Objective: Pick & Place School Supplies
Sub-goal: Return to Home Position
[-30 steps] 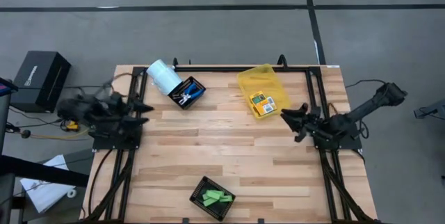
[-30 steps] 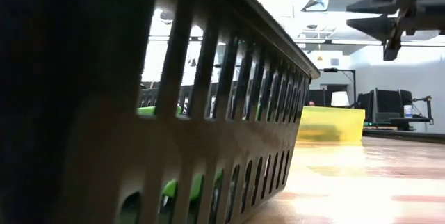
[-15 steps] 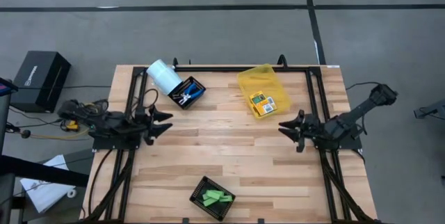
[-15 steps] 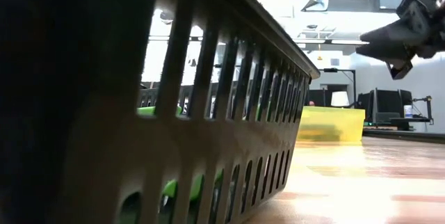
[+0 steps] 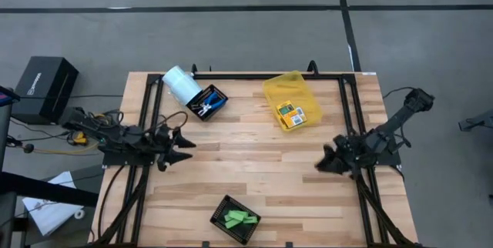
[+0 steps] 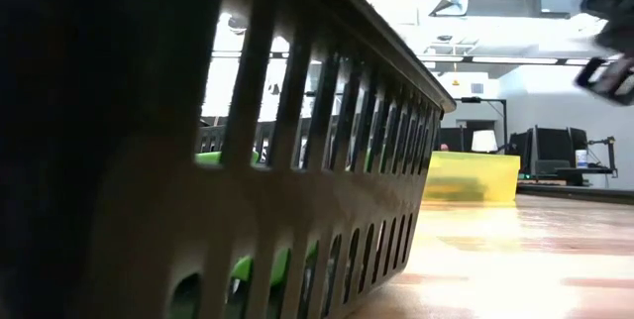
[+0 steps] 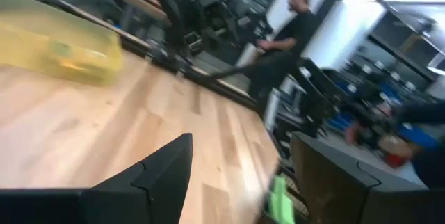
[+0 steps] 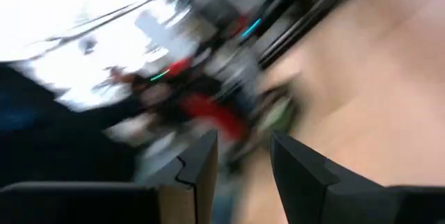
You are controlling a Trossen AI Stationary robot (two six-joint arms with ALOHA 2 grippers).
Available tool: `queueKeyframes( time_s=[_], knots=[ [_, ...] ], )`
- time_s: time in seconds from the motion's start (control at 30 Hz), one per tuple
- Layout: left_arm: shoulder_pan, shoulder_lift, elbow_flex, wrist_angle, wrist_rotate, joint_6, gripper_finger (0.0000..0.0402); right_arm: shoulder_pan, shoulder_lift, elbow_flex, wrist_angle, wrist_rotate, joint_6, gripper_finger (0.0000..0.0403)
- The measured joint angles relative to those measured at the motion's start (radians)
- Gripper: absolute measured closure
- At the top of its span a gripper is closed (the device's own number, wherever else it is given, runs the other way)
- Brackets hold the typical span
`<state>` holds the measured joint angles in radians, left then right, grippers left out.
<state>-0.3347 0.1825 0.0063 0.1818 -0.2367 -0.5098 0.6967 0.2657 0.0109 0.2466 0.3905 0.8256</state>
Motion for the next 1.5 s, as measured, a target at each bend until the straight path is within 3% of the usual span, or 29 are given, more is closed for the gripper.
queueKeyframes(
  time_s=[0.1,0.3,0.4,0.67,0.77,0.9,1.03,1.33,1.5],
  knots=[
    [0.000,0.016,0.000,0.000,0.028,0.004,0.0165,0.026,0.000,0.000,-0.002,-0.162,0.091,0.0279],
    [0.000,0.037,0.000,0.001,0.028,0.005,0.0165,0.050,0.005,0.002,-0.213,-0.196,0.148,0.0280],
    [0.000,0.031,0.000,0.001,0.028,0.005,0.0165,0.049,0.010,0.002,-0.217,-0.232,0.111,0.0280],
    [-0.002,-0.073,0.000,0.006,0.028,0.006,0.0165,0.032,0.007,0.003,-0.215,-0.209,-0.137,0.0280],
    [-0.002,-0.098,0.000,0.009,0.028,0.007,0.0165,0.029,0.007,0.003,-0.212,-0.217,-0.144,0.0279],
    [-0.002,-0.124,0.000,0.009,0.029,0.007,0.0165,0.029,0.007,0.002,-0.155,-0.395,-0.123,0.0279],
    [-0.002,-0.157,0.000,0.010,0.029,0.007,0.0165,0.029,0.008,0.003,-0.236,-0.482,-0.258,0.0280],
    [-0.002,-0.182,0.000,0.018,0.029,0.007,0.0165,0.011,0.031,0.003,-0.235,-0.441,-0.673,0.0279],
    [-0.002,-0.182,0.000,0.020,0.029,0.007,0.0165,0.000,0.031,0.003,-0.230,-0.442,-0.796,0.0279]
  ],
)
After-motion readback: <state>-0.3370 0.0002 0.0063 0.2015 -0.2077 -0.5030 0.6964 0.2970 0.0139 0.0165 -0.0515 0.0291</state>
